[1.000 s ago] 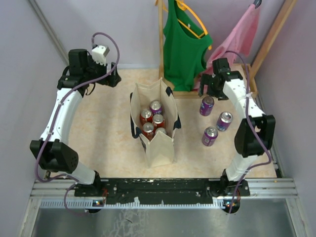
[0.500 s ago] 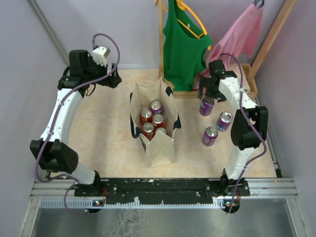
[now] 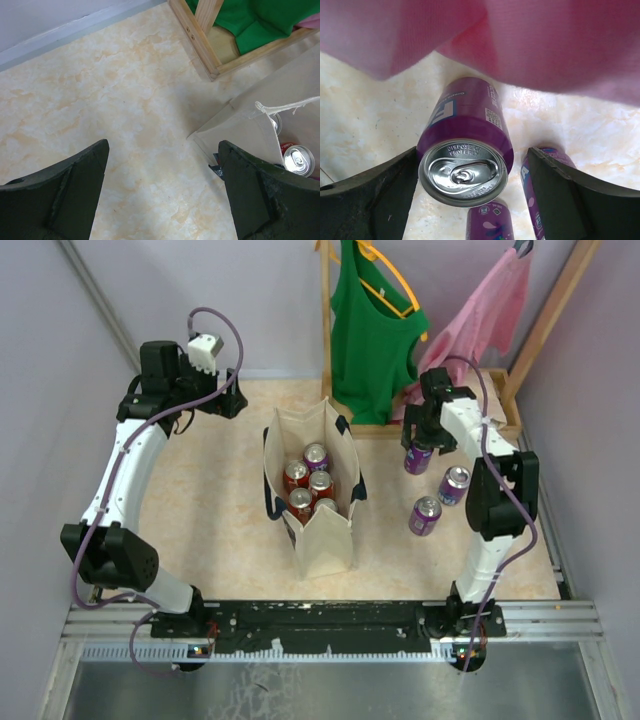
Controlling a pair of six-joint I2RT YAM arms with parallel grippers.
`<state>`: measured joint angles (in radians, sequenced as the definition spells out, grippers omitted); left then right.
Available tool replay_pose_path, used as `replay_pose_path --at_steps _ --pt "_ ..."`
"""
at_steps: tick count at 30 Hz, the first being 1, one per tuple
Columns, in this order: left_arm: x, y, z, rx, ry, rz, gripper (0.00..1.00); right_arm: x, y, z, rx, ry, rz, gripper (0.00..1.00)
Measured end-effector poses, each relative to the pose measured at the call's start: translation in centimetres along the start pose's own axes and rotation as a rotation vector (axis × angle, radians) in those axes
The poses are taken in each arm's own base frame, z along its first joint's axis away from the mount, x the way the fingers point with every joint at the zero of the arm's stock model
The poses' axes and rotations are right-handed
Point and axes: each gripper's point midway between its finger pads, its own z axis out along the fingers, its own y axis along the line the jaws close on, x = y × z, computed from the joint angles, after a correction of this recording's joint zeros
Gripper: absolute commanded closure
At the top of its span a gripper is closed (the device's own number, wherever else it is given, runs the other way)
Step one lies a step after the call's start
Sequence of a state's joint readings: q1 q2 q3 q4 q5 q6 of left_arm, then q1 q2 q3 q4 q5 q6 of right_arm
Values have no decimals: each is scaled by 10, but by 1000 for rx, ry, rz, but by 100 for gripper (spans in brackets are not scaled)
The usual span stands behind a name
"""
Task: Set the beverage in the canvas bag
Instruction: Pick up the drink from the center of the board.
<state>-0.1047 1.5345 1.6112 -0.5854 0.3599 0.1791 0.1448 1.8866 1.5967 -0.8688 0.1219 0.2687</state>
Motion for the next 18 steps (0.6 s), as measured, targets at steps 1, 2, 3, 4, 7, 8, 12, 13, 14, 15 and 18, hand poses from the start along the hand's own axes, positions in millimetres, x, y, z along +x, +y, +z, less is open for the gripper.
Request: replay_pose_path --at_steps 1,2,3,4,7,8,12,13,14,15,18 --pt "0 0 0 1 0 0 5 1 1 1 -2 4 -2 22" --pt "0 -1 0 3 0 0 5 2 2 1 -3 6 -1 27" --pt "0 -1 0 5 0 -1 5 3 2 1 -4 7 -3 31" --pt "0 -1 0 7 0 0 5 3 3 1 -5 7 -1 36" --pt "1 -2 1 12 1 -1 5 4 3 1 0 7 -10 65" --pt "1 -2 2 14 2 -2 5 4 2 1 3 5 -6 77" --pt "3 -3 4 22 8 -5 6 5 3 0 1 8 -3 100" --pt "4 -3 5 25 10 -6 6 6 4 -1 1 9 -2 100" --pt "4 -3 6 27 13 -7 6 7 4 -2 0 13 -2 100" --pt "5 -3 7 28 15 -8 6 9 4 -4 1 19 -3 100" --pt "7 -3 9 31 22 -11 6 19 7 -16 -8 49 -6 100"
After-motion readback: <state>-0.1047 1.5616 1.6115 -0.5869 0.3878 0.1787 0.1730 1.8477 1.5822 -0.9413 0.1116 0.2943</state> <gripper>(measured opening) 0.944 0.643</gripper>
